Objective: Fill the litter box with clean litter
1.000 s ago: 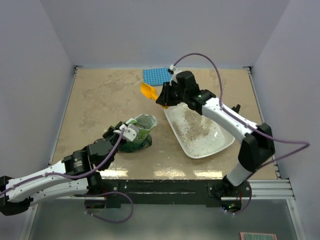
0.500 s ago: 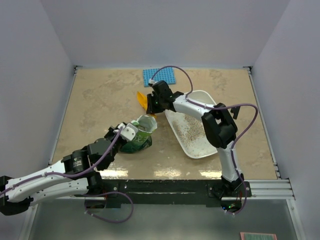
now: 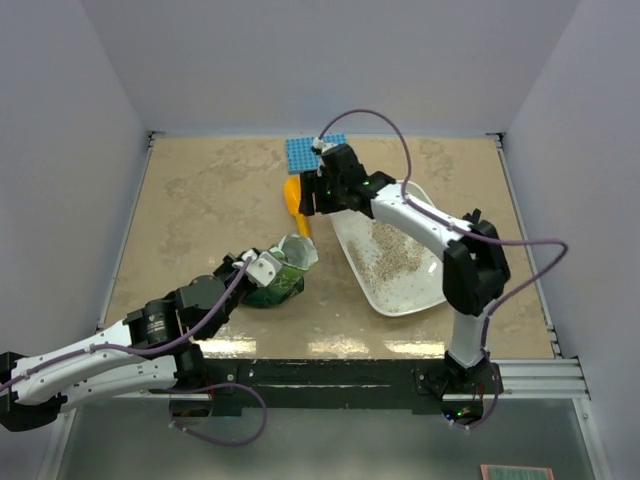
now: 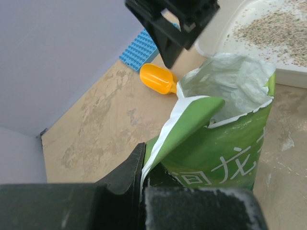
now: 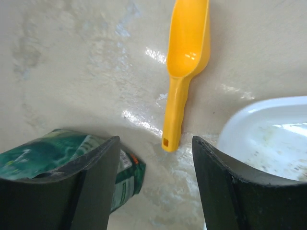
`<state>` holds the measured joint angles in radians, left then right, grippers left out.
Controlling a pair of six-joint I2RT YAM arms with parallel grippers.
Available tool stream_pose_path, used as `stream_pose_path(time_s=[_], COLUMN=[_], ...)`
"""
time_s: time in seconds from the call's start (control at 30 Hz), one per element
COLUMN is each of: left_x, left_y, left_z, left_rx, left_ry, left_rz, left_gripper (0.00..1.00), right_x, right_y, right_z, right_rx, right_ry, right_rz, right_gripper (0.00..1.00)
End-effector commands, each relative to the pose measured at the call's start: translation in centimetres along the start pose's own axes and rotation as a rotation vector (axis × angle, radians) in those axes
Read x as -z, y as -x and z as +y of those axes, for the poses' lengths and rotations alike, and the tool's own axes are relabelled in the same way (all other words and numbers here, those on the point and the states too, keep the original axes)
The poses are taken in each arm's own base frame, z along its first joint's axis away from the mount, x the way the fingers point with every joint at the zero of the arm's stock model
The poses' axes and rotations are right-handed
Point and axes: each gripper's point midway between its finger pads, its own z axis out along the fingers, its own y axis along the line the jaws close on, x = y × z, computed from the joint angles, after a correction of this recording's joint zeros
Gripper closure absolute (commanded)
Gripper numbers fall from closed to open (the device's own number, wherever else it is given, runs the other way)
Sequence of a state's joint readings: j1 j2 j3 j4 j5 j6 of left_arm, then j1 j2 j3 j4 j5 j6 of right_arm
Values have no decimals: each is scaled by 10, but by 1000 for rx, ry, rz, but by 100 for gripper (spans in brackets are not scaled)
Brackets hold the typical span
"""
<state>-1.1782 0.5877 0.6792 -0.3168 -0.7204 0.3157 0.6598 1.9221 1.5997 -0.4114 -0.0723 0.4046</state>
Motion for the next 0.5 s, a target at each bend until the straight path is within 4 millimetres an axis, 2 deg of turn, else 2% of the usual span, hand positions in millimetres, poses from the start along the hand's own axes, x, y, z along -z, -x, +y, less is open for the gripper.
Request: stream_pose_path(time_s=[0.0, 0.03, 0.07, 0.1, 0.13, 0.17, 0.2, 0.23, 0.27, 0.33, 0.37, 0.47], left_x=[8, 9, 9, 12, 12, 12, 16, 17, 18, 23, 26, 26], left_y=[64, 68, 73, 82, 86, 92, 103, 109, 116, 133, 142, 151], left_z=[-1, -1, -2, -4, -5, -6, -7, -11, -12, -15, -16, -21], left_rx=[50, 45, 40, 37, 17, 8, -6, -14, -14, -16, -10, -13], left_ry=[-108, -114, -125, -152, -162, -176, -209, -230, -245, -288, -306, -332], left_rz=[-220, -238, -259, -289, -300, -315, -353, -368, -391, -443, -474, -497], left_gripper=[100, 100, 100, 100, 100, 100, 100, 100, 100, 100, 100, 100], right_x=[101, 113, 124, 147, 158, 163, 172, 188, 190, 209, 209, 219], right_y=[54, 55, 46, 54, 51, 36, 32, 29, 10, 1, -15, -29], right_z=[-1, -6, -17, -32, -43, -56, -74, -80, -94, -113, -126, -165], right_rx=[35, 42, 42, 30, 18, 7, -26, -42, -54, -86, -87, -149], right_ry=[-8, -27, -73, -140, -175, -219, -290, -319, -377, -475, -528, -653], right_rz=[-217, -231, -221, -271, -273, -233, -234, -249, -196, -218, -188, -187], right_gripper=[35, 35, 34, 33, 33, 33, 34, 33, 33, 33, 31, 30])
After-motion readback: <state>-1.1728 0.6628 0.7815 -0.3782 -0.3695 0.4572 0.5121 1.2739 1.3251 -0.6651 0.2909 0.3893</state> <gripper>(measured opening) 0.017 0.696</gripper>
